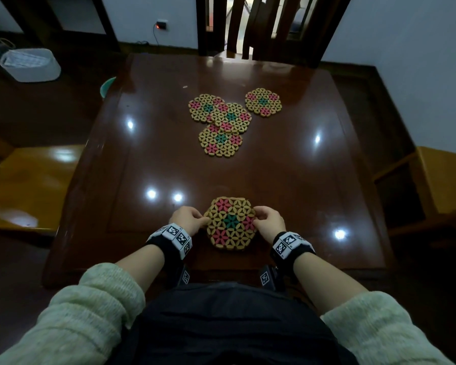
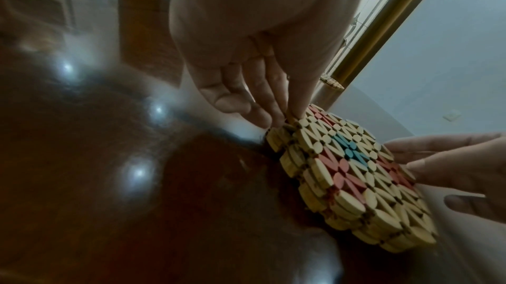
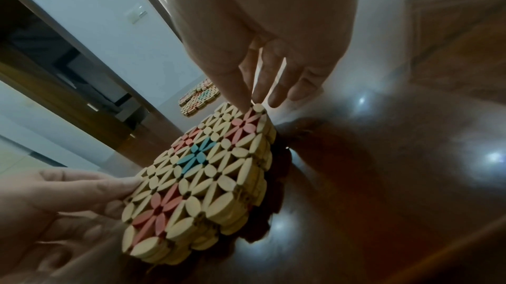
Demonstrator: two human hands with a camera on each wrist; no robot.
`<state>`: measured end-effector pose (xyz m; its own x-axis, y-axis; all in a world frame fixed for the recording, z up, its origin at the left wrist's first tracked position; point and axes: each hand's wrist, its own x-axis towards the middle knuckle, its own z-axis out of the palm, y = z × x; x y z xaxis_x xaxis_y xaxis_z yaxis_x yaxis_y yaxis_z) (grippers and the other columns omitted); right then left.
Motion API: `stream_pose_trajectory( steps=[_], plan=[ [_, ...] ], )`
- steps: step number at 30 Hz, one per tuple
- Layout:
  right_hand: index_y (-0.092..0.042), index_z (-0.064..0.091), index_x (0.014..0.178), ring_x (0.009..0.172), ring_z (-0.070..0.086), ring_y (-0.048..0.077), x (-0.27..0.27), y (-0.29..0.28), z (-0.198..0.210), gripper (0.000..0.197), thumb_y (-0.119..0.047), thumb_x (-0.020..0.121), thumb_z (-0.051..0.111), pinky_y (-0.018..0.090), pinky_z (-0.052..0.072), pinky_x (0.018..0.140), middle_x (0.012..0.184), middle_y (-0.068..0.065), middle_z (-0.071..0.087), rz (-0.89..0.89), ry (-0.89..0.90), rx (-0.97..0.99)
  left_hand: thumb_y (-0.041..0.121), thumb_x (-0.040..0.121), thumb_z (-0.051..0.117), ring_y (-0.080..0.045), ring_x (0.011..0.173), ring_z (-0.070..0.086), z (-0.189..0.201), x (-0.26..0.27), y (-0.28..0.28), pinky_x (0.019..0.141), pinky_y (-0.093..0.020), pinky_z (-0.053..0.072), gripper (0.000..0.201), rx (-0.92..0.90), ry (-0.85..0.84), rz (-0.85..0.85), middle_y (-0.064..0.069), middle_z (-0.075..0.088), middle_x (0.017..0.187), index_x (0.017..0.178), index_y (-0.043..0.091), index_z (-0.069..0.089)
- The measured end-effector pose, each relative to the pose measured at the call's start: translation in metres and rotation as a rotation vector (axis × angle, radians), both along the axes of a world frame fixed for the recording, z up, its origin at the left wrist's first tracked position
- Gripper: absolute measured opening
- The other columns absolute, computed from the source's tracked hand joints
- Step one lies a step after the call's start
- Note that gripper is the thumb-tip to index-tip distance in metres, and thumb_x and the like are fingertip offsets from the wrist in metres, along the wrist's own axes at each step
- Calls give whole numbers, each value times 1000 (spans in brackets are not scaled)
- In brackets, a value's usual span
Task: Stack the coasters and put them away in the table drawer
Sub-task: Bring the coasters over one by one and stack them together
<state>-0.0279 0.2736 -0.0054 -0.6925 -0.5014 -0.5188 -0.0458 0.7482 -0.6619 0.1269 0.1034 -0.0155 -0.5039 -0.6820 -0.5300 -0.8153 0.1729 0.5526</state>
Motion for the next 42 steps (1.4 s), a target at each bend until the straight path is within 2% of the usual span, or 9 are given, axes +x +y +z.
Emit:
stream_pose_trajectory(
  steps=[6,10,12,16,22,25,30,34,42],
  plan=[
    [-17,51,139,129,50,21,2,-5,1,49,-9,90,53,37,45,106,140,3,54,57,-7,26,45,78,72,-17,91,66,1,0,-2,83,-30,53,33,-30,-60,-49,0,72,98,97,18,71],
    [-18,49,140,130,49,21,4,-6,1,51,-9,90,53,37,45,106,142,4,52,52,-13,34,44,79,71,-20,106,64,-2,0,-1,94,-33,51,45,-38,-54,-104,0,68,115,116,18,65],
    [-18,49,140,130,49,21,3,-6,2,50,-9,91,52,35,45,106,142,4,52,53,-19,38,40,79,72,-20,100,67,-3,0,-1,92,-36,54,42,-9,-35,-101,-1,70,113,114,18,68],
    [-18,49,141,131,48,21,3,-6,3,49,-10,92,50,36,44,107,142,4,52,67,-32,44,34,80,73,-15,76,71,0,-3,-2,79,-35,60,32,47,-35,-83,-1,73,101,107,17,70],
    [-17,46,143,131,48,22,1,-9,4,50,-9,94,50,34,45,104,144,5,50,78,-66,49,32,79,75,-12,75,70,0,-5,-5,76,-32,60,27,60,-65,-78,1,74,91,101,15,72],
    [-17,46,143,132,47,22,1,-8,4,50,-9,94,50,35,45,106,145,5,49,74,-82,46,32,78,76,-12,77,70,0,-5,-5,79,-34,59,32,73,-88,-82,1,73,94,105,15,71],
    [-18,44,144,134,46,20,1,-7,3,52,-9,93,50,34,43,108,146,3,49,79,-90,42,30,80,75,-11,74,70,2,-4,-5,64,-25,57,44,71,-70,-107,2,70,112,121,19,63],
    [-18,43,144,133,47,22,1,-8,2,53,-9,92,50,35,43,108,145,5,49,91,-99,47,33,78,75,-16,90,70,2,-5,-3,88,-37,57,44,11,-86,-153,1,71,114,120,22,65],
    [-17,40,146,135,44,22,0,-12,2,54,-9,93,49,37,42,110,149,4,45,112,-119,56,35,82,71,-18,96,69,5,-7,-3,90,-38,56,42,-9,-100,-179,1,71,113,121,23,65]
  ],
)
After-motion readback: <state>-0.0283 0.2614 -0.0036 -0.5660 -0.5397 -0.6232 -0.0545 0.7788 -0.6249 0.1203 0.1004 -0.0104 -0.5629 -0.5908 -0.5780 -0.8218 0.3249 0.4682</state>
